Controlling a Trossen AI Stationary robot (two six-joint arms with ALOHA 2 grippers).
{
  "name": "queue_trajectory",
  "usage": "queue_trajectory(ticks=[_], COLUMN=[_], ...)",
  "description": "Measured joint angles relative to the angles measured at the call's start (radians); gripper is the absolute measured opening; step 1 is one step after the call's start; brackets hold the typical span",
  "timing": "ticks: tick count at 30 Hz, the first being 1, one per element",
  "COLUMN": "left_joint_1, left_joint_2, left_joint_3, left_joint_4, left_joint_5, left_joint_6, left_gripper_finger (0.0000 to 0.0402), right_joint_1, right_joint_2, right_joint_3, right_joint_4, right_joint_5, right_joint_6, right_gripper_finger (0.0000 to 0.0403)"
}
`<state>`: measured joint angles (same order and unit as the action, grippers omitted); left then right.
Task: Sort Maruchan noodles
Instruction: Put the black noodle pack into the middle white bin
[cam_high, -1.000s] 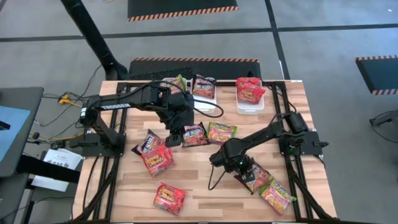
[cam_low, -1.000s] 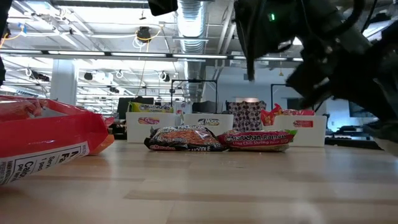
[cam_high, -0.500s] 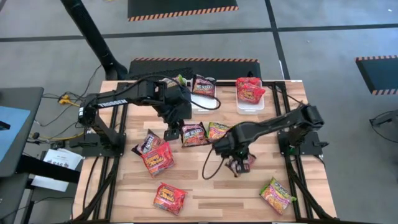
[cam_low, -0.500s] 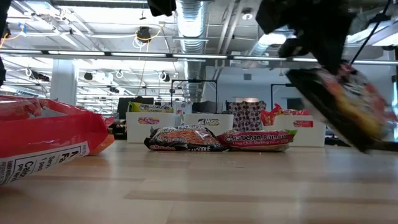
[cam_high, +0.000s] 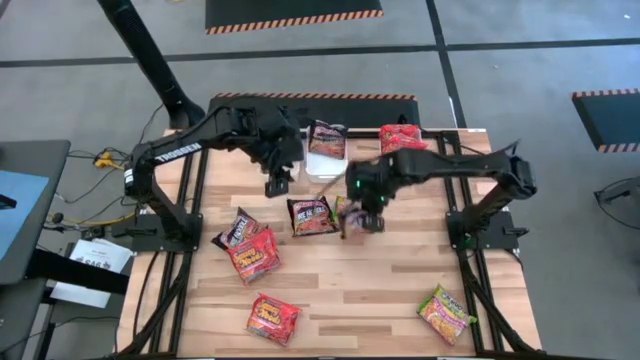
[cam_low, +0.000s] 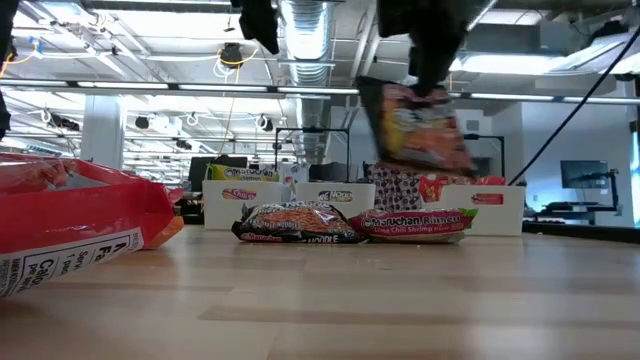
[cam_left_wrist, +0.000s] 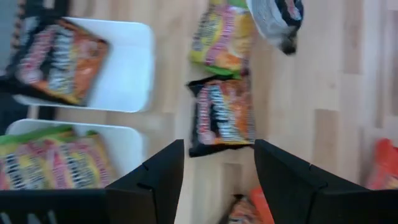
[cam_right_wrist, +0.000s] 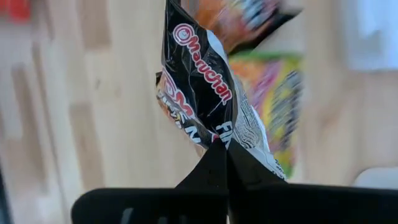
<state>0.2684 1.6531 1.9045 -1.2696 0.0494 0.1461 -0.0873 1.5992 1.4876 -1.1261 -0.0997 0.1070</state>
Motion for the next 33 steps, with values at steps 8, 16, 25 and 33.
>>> queue_trajectory(ticks=[8,16,25,33], left_joint_1=[0.100,0.182,0.236,0.251], left_joint_2=[0.000,0.000,0.000,0.001], left_joint_3=[0.000,0.000,0.000,0.000], left_joint_4=[0.050,0.107,0.143,0.162], left_joint_5=[-0.012,-0.012,-0.013,-0.013], left_joint_6=[0.034,0.053,0.052,0.025], left_gripper_finger=[0.0180,0.0180,0.0180,0.0180], right_joint_1=[-0.211,-0.374,-0.488,-0.506], right_joint_2=[-0.001,0.009,0.023,0.127], right_joint_3=[0.000,0.030,0.057,0.056], right_joint_4=[0.195,0.384,0.617,0.661], right_joint_5=[0.000,-0.003,-0.004,-0.012], right_joint_6=[-0.075,-0.083,-0.109,-0.142], right_gripper_finger=[0.0005,0.0004,0.0004,0.0004])
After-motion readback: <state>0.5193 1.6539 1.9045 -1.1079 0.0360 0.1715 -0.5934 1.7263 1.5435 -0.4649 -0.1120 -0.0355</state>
